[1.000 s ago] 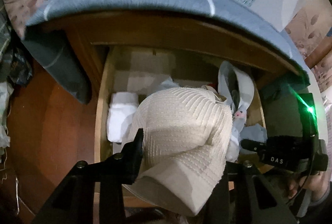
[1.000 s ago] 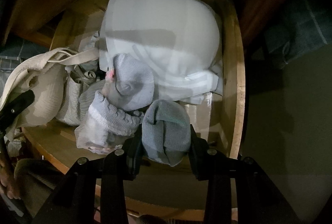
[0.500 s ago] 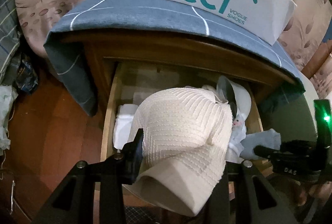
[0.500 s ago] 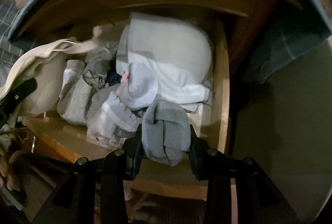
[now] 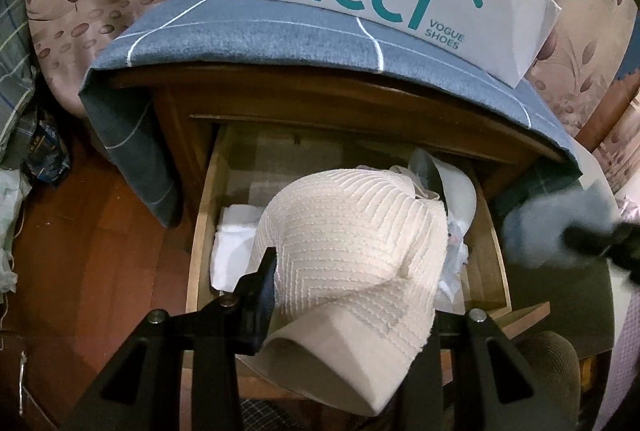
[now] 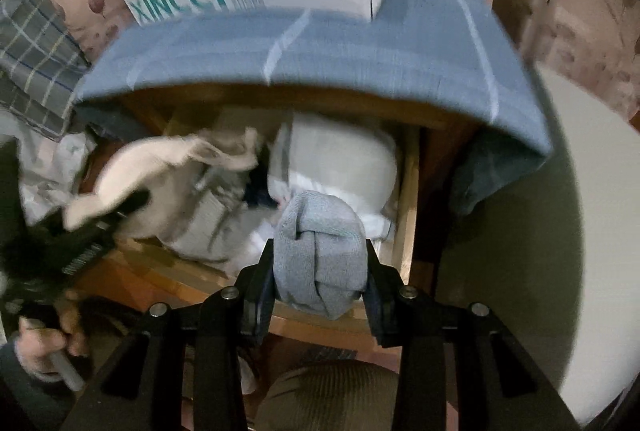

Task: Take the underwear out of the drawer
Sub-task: 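Lift the grey sock with the right tool and lower it into the white box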

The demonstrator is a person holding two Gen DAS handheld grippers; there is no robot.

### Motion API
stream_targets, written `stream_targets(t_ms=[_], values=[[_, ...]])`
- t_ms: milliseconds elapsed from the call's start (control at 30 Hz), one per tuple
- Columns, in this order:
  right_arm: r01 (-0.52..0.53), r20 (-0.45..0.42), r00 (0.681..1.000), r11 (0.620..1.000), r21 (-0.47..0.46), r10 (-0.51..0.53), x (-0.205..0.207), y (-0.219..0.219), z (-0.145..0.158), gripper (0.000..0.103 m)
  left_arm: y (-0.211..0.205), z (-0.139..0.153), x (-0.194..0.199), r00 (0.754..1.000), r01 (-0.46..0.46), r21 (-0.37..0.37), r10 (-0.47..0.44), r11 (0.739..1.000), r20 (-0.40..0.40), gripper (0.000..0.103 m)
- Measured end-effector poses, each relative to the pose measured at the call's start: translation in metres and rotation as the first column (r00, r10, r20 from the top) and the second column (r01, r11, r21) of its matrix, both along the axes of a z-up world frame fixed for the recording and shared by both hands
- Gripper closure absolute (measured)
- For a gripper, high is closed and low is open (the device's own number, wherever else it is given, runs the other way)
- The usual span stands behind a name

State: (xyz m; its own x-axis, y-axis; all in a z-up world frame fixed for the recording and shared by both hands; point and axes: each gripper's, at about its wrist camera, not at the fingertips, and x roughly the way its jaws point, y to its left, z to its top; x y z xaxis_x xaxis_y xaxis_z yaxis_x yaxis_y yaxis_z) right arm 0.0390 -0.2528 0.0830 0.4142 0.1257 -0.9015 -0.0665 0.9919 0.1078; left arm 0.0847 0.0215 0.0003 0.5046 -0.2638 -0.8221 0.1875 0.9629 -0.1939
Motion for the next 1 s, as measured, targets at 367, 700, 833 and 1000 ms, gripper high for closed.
stream_targets(t_ms=[367, 700, 833, 1000], values=[[-0.023, 0.293, 0.956, 1.000, 0.014, 0.018, 0.059, 0.020, 0.157, 0.068, 0.002, 0.004, -0.005, 1.000, 0.000, -0.030, 0.000, 1.000, 0.010, 0.065], [0.015, 0.185, 0.983, 0.998, -0.064, -0.003, 0.205, 0.082, 0.144, 0.068, 0.007, 0.004, -0.003, 1.000, -0.012, -0.067, 0.012, 0.998, 0.004, 0.065], [-0.004, 0.114, 0.993, 0.996, -0.093, 0.015, 0.228, 0.100, 0.116, 0.068, 0.009, 0.004, -0.002, 1.000, -0.018, -0.079, 0.018, 0.997, -0.003, 0.065], [-0.029, 0.068, 0.997, 0.993, -0.111, 0.036, 0.228, 0.103, 0.096, 0.067, 0.012, 0.002, -0.001, 1.000, -0.025, -0.095, 0.025, 0.995, -0.005, 0.065]])
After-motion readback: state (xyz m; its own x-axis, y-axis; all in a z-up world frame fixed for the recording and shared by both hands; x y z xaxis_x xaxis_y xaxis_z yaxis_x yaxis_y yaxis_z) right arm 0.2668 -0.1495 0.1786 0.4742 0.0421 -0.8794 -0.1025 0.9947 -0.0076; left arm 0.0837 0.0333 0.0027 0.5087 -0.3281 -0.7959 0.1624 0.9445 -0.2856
